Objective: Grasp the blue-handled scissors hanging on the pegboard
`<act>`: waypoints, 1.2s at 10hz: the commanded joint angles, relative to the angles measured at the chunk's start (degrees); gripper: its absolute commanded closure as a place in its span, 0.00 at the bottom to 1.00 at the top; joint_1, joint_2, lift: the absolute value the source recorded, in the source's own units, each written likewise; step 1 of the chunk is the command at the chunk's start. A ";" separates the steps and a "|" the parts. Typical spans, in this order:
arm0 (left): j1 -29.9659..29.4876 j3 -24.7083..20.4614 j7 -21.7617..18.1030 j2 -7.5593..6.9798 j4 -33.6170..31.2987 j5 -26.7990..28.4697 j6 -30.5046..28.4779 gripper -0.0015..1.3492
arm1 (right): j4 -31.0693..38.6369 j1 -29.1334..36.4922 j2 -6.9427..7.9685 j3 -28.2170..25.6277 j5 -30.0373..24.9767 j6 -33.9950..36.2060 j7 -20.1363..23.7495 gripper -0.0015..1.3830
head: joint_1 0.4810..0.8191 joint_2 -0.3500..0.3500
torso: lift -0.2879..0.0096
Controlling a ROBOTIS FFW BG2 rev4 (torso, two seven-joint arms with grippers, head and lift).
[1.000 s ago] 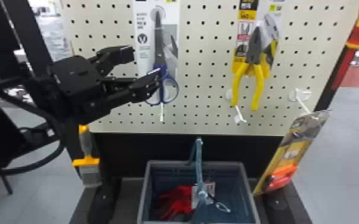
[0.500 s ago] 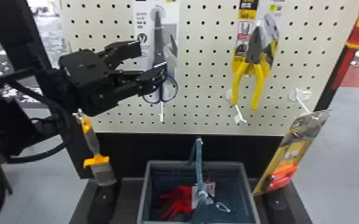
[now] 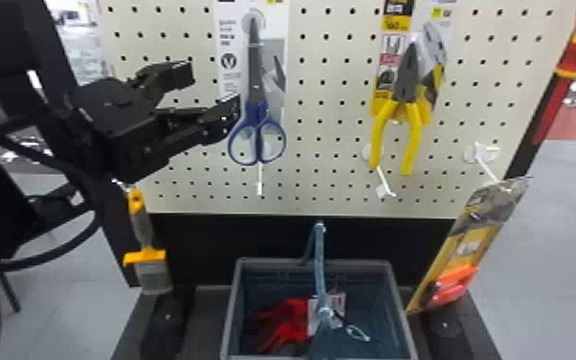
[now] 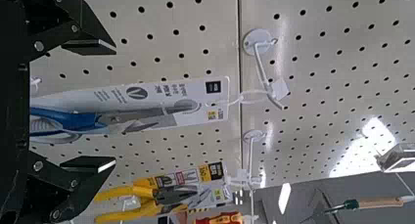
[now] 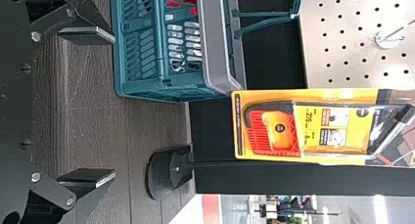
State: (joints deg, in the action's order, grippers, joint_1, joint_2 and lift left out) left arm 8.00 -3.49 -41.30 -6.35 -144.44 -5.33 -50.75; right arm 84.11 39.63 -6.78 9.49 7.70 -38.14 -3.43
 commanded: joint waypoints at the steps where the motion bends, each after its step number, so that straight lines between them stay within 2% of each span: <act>1: 0.22 -0.38 -0.01 0.02 -0.20 -0.12 0.13 0.34 | -0.08 -0.10 -0.07 0.00 -0.05 0.00 0.00 0.23 | 0.20 0.50 | 0.63; 4: 3.29 1.03 -0.71 -1.03 6.41 -6.01 2.94 0.34 | -0.22 -0.84 -0.16 0.00 -0.14 0.00 0.00 0.23 | 0.20 0.50 | 0.63; 7: 4.77 2.08 -2.03 -1.03 8.24 -6.27 3.47 0.34 | -0.22 -0.72 -0.16 0.00 -0.05 0.00 0.00 0.23 | 0.20 0.50 | 0.63; 8: 5.14 2.44 -2.38 -1.03 8.94 -8.20 3.38 0.34 | -0.22 -0.72 -0.16 0.00 -0.05 0.00 0.09 0.23 | 0.20 0.50 | 0.63; 11: 8.22 4.81 -4.40 -1.65 10.07 -9.00 3.03 0.34 | -0.36 -0.72 -0.16 0.00 0.03 0.00 0.00 0.23 | 0.20 0.50 | 0.63; 12: 9.08 5.42 -5.02 -1.74 10.63 -9.00 2.76 0.37 | -0.50 -0.72 -0.16 0.00 0.03 0.00 0.00 0.23 | 0.20 0.50 | 0.63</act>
State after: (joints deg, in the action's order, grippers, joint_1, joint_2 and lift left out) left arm 16.54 1.54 -46.29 -8.01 -134.10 -14.32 -47.89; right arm 83.66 38.91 -6.91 9.49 7.73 -38.14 -3.42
